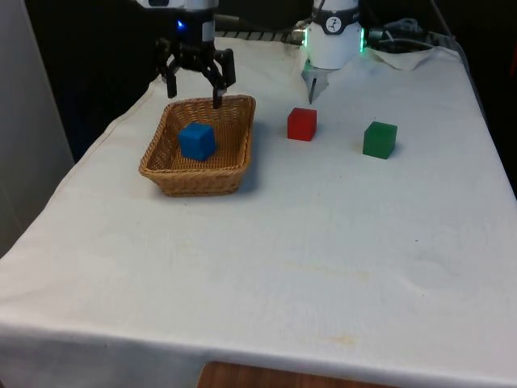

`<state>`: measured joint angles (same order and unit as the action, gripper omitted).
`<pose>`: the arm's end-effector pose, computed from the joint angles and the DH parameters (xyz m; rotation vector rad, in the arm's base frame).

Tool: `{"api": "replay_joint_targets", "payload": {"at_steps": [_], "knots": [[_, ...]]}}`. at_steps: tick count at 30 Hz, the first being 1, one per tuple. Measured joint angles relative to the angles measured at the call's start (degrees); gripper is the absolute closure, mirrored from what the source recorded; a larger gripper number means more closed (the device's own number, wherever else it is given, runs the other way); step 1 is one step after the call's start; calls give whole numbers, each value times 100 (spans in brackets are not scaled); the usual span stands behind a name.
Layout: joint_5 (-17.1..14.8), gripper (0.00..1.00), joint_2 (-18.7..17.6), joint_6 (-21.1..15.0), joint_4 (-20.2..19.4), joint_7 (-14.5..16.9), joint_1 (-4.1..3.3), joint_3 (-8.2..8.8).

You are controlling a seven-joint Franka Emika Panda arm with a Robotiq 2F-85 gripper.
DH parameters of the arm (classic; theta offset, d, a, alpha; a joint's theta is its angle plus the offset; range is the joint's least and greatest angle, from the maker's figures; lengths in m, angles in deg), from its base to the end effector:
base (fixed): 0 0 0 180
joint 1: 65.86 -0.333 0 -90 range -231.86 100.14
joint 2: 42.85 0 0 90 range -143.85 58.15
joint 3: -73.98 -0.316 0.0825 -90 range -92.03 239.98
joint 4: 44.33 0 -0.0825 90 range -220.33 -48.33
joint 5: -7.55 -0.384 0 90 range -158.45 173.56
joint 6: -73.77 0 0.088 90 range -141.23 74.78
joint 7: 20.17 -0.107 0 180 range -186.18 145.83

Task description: Pick up the blue cube and place it into the basket.

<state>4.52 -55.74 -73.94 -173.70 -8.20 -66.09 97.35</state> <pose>0.5056 -0.2165 0.2814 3.0300 -0.3405 0.1411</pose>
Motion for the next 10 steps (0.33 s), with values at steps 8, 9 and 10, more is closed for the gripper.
{"api": "replay_joint_targets", "payload": {"at_steps": [8,9,10], "knots": [[0,0,138,458,241,52,0,6],[0,0,155,516,275,52,0,6],[0,0,172,573,304,57,-6,0]]}}
